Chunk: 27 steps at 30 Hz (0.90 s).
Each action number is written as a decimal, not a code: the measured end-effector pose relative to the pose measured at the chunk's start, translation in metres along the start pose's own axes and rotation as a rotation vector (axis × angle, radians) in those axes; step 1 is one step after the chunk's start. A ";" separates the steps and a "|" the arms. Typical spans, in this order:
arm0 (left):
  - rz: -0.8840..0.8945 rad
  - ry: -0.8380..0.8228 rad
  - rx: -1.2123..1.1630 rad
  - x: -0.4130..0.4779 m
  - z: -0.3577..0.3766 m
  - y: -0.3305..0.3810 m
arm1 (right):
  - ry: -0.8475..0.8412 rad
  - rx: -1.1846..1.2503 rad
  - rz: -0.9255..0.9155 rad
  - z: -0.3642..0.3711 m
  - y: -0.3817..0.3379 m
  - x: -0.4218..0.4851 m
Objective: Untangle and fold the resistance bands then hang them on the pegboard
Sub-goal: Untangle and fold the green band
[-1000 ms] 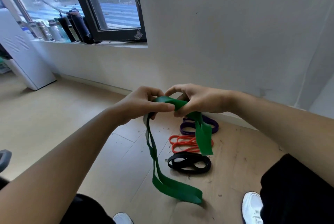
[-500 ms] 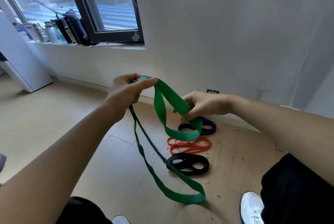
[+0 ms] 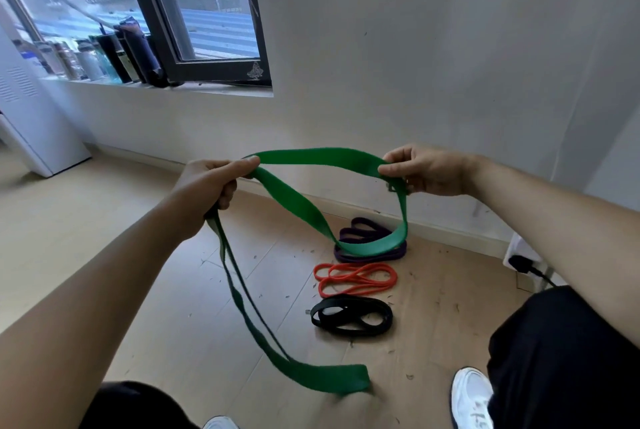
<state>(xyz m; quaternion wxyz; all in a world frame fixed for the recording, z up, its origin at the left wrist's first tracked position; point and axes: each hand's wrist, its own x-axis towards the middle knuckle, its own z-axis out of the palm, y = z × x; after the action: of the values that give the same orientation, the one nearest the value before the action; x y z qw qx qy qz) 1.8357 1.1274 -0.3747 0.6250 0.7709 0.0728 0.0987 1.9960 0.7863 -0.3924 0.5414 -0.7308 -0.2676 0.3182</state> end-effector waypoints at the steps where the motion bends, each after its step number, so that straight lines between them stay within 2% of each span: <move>1: -0.003 -0.038 0.007 0.000 0.000 -0.001 | 0.016 0.019 0.000 -0.001 -0.001 -0.001; 4: -0.009 -0.127 0.027 0.002 0.000 -0.002 | 0.077 0.067 0.005 0.000 -0.005 -0.002; 8: -0.010 -0.143 0.023 0.005 0.003 -0.003 | 0.147 0.199 0.037 0.005 -0.015 0.000; 12: -0.020 -0.135 0.014 0.006 0.004 -0.003 | 0.073 0.472 0.033 0.001 -0.018 -0.004; 19: -0.029 -0.148 0.033 0.004 0.000 -0.004 | 0.062 0.336 -0.055 -0.012 -0.008 -0.007; 21: -0.024 -0.133 0.011 0.004 -0.002 -0.004 | 0.079 0.193 -0.040 -0.012 -0.008 -0.011; 23: -0.012 -0.114 -0.007 0.004 -0.005 -0.003 | 0.138 -0.149 -0.022 -0.010 -0.006 -0.013; 27: -0.005 -0.142 0.046 0.002 -0.002 0.001 | 0.402 -0.720 -0.070 -0.008 -0.009 -0.008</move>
<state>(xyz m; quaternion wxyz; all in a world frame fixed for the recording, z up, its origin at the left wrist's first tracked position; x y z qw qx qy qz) 1.8370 1.1295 -0.3732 0.6109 0.7900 0.0325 0.0406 1.9963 0.7783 -0.3806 0.3033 -0.9115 -0.2752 0.0367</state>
